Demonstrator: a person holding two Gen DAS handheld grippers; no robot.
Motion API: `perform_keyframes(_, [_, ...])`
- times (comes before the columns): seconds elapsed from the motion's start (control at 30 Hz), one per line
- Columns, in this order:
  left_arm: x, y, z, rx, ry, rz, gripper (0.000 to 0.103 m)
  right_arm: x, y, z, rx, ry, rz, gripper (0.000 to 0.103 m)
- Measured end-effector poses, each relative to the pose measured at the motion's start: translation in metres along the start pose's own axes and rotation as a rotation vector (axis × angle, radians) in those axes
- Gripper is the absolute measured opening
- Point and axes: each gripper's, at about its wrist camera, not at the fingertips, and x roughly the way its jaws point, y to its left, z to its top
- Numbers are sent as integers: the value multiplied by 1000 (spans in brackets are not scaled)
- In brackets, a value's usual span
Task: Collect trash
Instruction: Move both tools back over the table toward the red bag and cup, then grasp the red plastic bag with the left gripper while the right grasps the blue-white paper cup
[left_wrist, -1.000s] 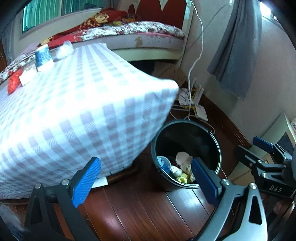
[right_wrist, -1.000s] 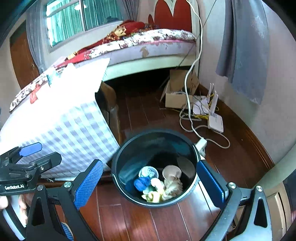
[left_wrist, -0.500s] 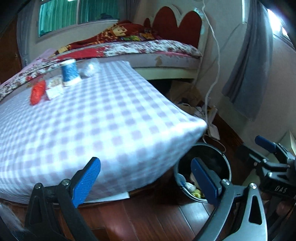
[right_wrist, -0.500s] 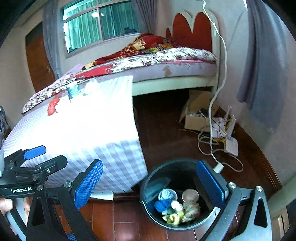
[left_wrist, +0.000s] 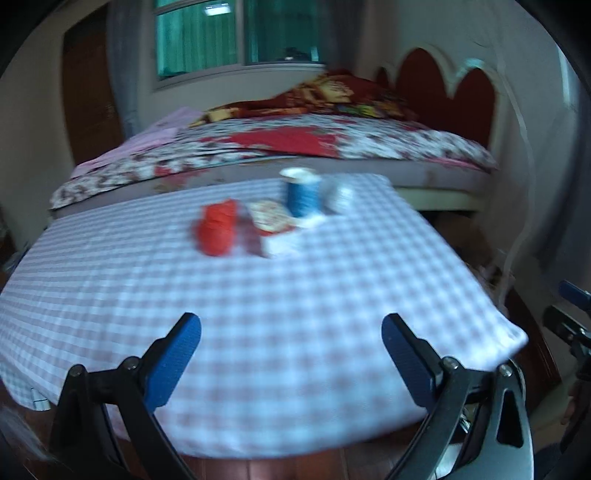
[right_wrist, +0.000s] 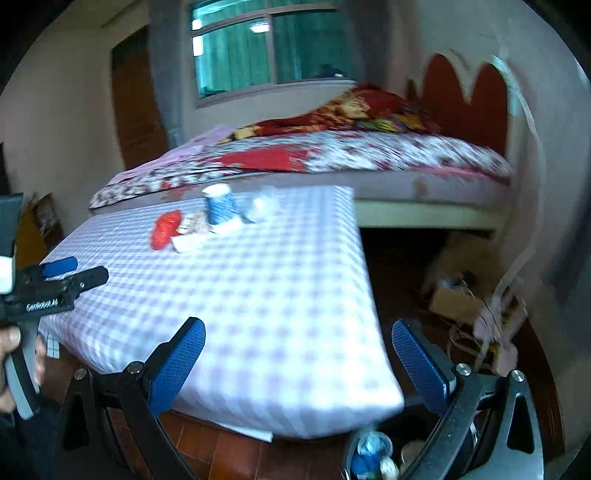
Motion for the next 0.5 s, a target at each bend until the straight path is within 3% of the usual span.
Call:
perform_keyframes(0.27, [64, 63, 31, -80, 10, 71, 92, 117, 54, 63, -109, 86, 19, 102])
perform_keyframes(0.33, [86, 72, 37, -91, 32, 66, 88, 141, 65, 71, -142, 108, 2, 102])
perform_keyframes(0.5, [137, 81, 51, -100, 72, 36, 81, 189, 81, 96, -162, 106, 73, 102])
